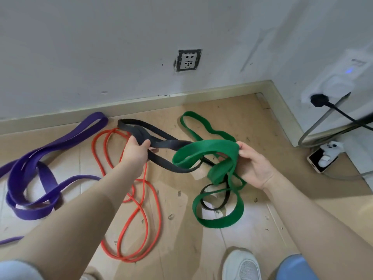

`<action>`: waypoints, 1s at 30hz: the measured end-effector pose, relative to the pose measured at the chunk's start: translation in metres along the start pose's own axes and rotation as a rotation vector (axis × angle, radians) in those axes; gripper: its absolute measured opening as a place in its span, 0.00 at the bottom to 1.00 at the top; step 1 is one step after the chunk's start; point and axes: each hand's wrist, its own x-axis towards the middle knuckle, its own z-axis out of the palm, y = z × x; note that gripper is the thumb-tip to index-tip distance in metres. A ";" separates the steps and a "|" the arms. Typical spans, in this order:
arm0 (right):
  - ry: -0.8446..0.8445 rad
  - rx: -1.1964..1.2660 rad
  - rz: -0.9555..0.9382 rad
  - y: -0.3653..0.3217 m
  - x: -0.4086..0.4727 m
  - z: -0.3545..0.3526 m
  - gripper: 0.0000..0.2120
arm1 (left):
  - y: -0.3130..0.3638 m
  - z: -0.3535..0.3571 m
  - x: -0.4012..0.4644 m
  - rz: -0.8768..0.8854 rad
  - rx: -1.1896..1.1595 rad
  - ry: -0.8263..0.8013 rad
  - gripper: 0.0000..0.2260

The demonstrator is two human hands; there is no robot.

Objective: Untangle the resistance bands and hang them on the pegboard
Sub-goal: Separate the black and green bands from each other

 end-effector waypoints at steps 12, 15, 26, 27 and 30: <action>-0.084 -0.559 0.232 -0.009 -0.002 -0.005 0.12 | -0.004 -0.020 0.001 -0.099 -0.193 0.108 0.16; -0.262 -0.987 0.563 0.010 -0.010 0.003 0.10 | 0.016 -0.021 -0.015 -0.024 -0.301 -0.120 0.08; 0.018 -1.510 -0.509 -0.003 0.043 0.078 0.44 | 0.070 -0.025 -0.057 0.547 0.681 -0.853 0.09; -0.056 -1.538 -0.531 -0.003 0.048 0.078 0.39 | 0.071 -0.025 -0.058 0.571 0.746 -0.869 0.10; -0.224 -1.511 -0.407 0.003 0.064 0.070 0.22 | 0.073 -0.026 -0.056 0.696 0.986 -0.807 0.08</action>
